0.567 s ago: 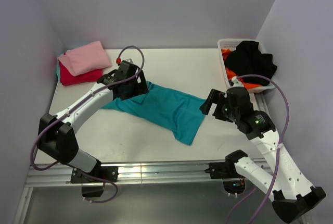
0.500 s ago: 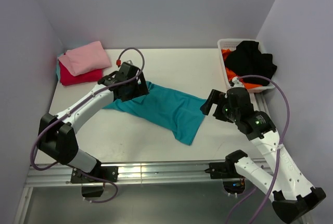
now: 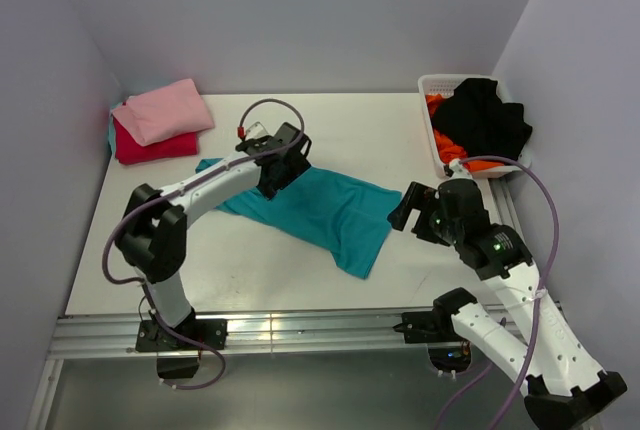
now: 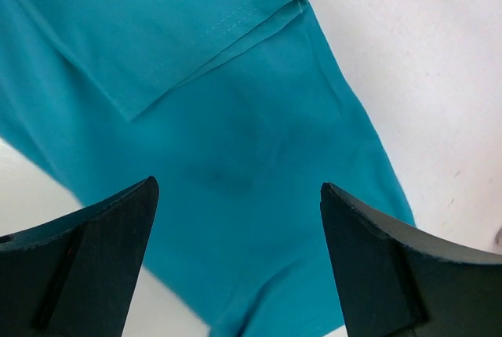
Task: Fold and stack the t-shirts
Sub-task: Flatten out the tshirt
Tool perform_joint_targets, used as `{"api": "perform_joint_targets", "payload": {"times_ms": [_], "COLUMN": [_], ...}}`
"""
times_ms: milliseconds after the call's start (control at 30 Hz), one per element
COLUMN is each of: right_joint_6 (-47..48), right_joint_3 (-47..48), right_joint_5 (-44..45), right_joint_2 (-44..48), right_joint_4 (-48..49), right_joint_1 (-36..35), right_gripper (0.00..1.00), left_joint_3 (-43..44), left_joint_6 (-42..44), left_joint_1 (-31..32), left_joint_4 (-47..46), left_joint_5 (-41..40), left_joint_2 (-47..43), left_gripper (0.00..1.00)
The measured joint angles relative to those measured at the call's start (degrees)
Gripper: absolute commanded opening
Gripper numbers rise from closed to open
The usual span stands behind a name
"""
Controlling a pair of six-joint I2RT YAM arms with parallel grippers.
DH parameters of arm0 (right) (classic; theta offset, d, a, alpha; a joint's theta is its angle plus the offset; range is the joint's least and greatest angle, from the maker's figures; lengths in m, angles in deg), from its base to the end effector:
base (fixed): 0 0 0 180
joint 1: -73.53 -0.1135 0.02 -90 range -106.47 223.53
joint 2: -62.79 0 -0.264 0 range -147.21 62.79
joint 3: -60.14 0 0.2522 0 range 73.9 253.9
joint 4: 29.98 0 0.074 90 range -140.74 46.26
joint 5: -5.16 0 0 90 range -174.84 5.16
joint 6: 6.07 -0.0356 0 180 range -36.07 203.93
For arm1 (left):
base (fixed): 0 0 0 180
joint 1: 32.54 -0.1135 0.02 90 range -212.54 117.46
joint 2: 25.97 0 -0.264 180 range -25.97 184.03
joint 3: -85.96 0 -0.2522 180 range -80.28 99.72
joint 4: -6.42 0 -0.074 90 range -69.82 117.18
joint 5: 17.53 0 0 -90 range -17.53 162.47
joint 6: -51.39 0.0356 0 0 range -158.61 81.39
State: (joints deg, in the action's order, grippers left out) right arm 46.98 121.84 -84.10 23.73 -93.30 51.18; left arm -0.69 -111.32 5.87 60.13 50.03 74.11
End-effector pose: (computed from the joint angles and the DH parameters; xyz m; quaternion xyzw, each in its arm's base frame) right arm 0.1212 0.0493 0.3055 0.1181 0.9011 0.2013 0.3655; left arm 0.2979 -0.2189 0.2509 -0.3271 0.8916 -0.1000 0.2967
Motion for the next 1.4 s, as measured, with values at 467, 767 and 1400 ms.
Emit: {"api": "perform_joint_targets", "payload": {"times_ms": [467, 767, 1400], "right_joint_6": [0.39, 0.94, 3.58], "right_joint_3": [0.00, 0.00, 0.00], "right_joint_5": [-0.02, -0.79, -4.92], "right_joint_2": [2.47, 1.79, 2.75], "right_joint_4": [-5.55, -7.30, -8.39], "right_joint_1": [0.00, 0.00, -0.20], "right_gripper": [0.96, 0.96, 0.95], "left_joint_3": [-0.70, -6.75, -7.21], "left_joint_6": [-16.28, -20.68, -23.96], "left_joint_1": [0.79, -1.05, -2.78], "left_joint_4": [1.42, -2.23, -6.75], "left_joint_5": [-4.42, -4.87, -6.36], "left_joint_2": [6.51, 6.49, 8.17], "left_gripper": [0.96, 0.96, 0.96]}}
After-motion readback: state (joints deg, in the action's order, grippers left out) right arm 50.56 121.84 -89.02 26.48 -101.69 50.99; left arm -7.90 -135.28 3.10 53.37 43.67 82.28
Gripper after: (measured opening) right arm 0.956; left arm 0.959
